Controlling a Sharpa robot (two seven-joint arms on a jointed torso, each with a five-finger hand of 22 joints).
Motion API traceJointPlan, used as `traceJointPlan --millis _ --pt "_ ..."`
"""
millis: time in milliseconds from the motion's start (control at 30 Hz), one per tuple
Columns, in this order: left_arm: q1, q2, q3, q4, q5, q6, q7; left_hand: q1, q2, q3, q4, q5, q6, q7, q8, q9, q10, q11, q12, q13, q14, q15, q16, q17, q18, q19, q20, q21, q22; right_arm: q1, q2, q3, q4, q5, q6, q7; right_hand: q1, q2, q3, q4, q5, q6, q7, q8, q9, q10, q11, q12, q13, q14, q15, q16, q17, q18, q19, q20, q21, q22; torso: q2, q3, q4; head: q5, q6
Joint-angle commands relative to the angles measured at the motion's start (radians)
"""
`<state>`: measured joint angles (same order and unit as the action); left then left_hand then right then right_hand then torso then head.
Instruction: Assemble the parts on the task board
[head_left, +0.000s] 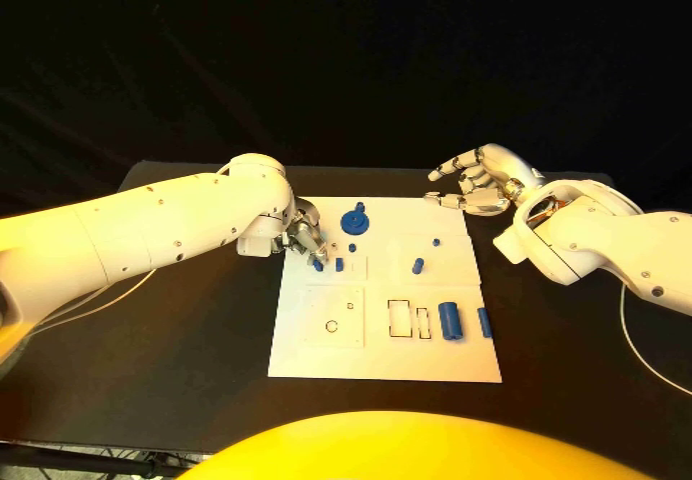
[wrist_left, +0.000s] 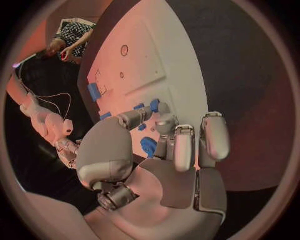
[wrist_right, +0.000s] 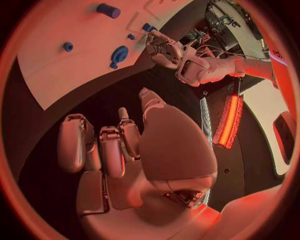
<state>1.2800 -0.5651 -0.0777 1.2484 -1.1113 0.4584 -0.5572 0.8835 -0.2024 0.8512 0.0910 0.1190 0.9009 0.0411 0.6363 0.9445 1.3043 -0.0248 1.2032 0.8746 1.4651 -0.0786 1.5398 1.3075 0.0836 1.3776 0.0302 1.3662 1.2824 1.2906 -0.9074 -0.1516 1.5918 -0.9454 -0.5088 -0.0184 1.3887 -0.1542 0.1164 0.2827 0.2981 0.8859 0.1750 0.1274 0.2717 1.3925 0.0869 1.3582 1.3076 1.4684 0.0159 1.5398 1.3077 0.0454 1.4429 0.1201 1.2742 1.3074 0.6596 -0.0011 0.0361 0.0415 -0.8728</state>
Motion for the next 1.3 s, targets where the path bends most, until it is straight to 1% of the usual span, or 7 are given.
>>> traceJointPlan --millis 33,367,567,833,1000,1133,1300 --pt "-0.009 0.003 -0.006 0.000 0.004 0.022 -0.005 -0.007 0.000 -0.002 0.002 -0.004 0.001 0.004 -0.004 -0.001 -0.007 -0.001 -0.005 -0.001 0.086 -0.002 -0.005 0.201 -0.008 -0.006 0.000 -0.002 -0.001 -0.001 0.000 0.000 0.002 -0.012 0.004 0.008 0.001 -0.014 0.001 0.001 -0.003 0.002 -0.003 0.006 -0.001 -0.006 -0.001 -0.003 0.048 0.080 -0.006 -0.006 0.170 0.018 -0.001 -0.007 -0.002 0.118 0.000 -0.0001 -0.0002 0.001 0.000" --pt "-0.009 0.005 -0.007 -0.004 -0.005 0.016 -0.004 -0.009 0.000 -0.006 0.004 -0.005 0.000 0.005 -0.007 -0.002 -0.007 0.000 -0.004 0.001 0.086 -0.002 -0.006 0.199 -0.008 -0.007 0.000 -0.003 -0.002 -0.001 -0.001 0.000 0.003 -0.013 0.003 0.008 0.001 -0.015 0.000 0.001 -0.005 0.002 -0.003 0.006 -0.001 -0.006 -0.001 -0.003 0.048 0.080 -0.006 -0.006 0.170 0.018 -0.001 -0.007 -0.002 0.119 0.000 0.0002 -0.0001 0.000 0.000" --pt "-0.009 0.005 -0.007 -0.006 -0.008 0.015 -0.003 -0.018 -0.004 -0.038 0.022 -0.018 -0.003 0.011 -0.021 -0.004 -0.013 0.005 -0.006 -0.003 0.085 0.003 -0.009 0.196 -0.007 -0.009 0.003 -0.006 -0.006 -0.001 -0.002 0.000 0.004 -0.013 0.003 0.008 0.001 -0.015 0.000 0.002 -0.005 0.002 -0.003 0.006 -0.001 -0.006 -0.001 -0.004 0.047 0.080 -0.006 -0.007 0.170 0.018 -0.001 -0.007 -0.002 0.118 0.000 0.0001 -0.0003 -0.001 0.000" --pt "-0.009 0.004 -0.007 -0.006 -0.015 0.009 -0.002 -0.043 -0.006 -0.187 0.095 -0.026 0.004 0.017 -0.041 -0.002 -0.018 0.012 0.000 0.006 0.083 0.009 -0.011 0.192 -0.006 -0.010 0.009 -0.010 -0.008 0.000 -0.002 0.000 0.005 -0.013 0.002 0.009 0.000 -0.016 -0.001 0.003 -0.006 0.002 -0.003 0.006 -0.001 -0.006 -0.001 -0.003 0.048 0.080 -0.006 -0.007 0.170 0.018 -0.001 -0.007 -0.003 0.118 0.000 0.0001 -0.0002 -0.001 0.000" --pt "-0.009 0.003 -0.007 -0.004 -0.013 0.002 -0.001 -0.028 -0.004 -0.276 0.144 -0.025 0.002 0.016 -0.053 0.000 -0.019 0.011 0.003 0.012 0.083 0.008 -0.012 0.191 -0.006 -0.010 0.008 -0.012 -0.009 0.000 -0.003 0.000 0.004 -0.013 0.002 0.009 -0.001 -0.016 -0.001 0.004 -0.007 0.002 -0.003 0.006 -0.001 -0.006 -0.001 -0.003 0.048 0.080 -0.005 -0.007 0.170 0.018 -0.001 -0.007 -0.001 0.119 0.000 -0.0003 -0.0005 -0.003 0.000" --pt "-0.010 0.002 -0.007 -0.004 -0.010 -0.003 0.000 -0.018 0.000 -0.326 0.179 -0.024 0.004 0.016 -0.060 0.001 -0.020 0.011 0.003 0.012 0.082 0.008 -0.012 0.190 -0.005 -0.011 0.007 -0.014 -0.011 0.000 -0.003 0.000 0.005 -0.013 0.002 0.009 -0.001 -0.016 -0.001 0.004 -0.007 0.002 -0.003 0.006 -0.001 -0.006 -0.001 -0.003 0.048 0.080 -0.005 -0.007 0.170 0.018 -0.001 -0.007 -0.001 0.119 0.000 0.0001 -0.0001 -0.003 0.000" --pt "-0.010 0.000 -0.005 -0.003 -0.009 -0.018 0.001 -0.010 0.004 -0.342 0.190 -0.023 0.004 0.015 -0.062 0.002 -0.021 0.010 0.002 0.011 0.082 0.008 -0.012 0.190 -0.006 -0.010 0.007 -0.014 -0.010 0.000 -0.003 0.000 0.005 -0.013 0.002 0.009 -0.001 -0.016 -0.001 0.004 -0.007 0.002 -0.003 0.006 -0.001 -0.006 -0.001 -0.003 0.048 0.080 -0.005 -0.007 0.170 0.018 -0.001 -0.007 -0.001 0.119 0.000 0.0000 -0.0004 -0.002 0.000"
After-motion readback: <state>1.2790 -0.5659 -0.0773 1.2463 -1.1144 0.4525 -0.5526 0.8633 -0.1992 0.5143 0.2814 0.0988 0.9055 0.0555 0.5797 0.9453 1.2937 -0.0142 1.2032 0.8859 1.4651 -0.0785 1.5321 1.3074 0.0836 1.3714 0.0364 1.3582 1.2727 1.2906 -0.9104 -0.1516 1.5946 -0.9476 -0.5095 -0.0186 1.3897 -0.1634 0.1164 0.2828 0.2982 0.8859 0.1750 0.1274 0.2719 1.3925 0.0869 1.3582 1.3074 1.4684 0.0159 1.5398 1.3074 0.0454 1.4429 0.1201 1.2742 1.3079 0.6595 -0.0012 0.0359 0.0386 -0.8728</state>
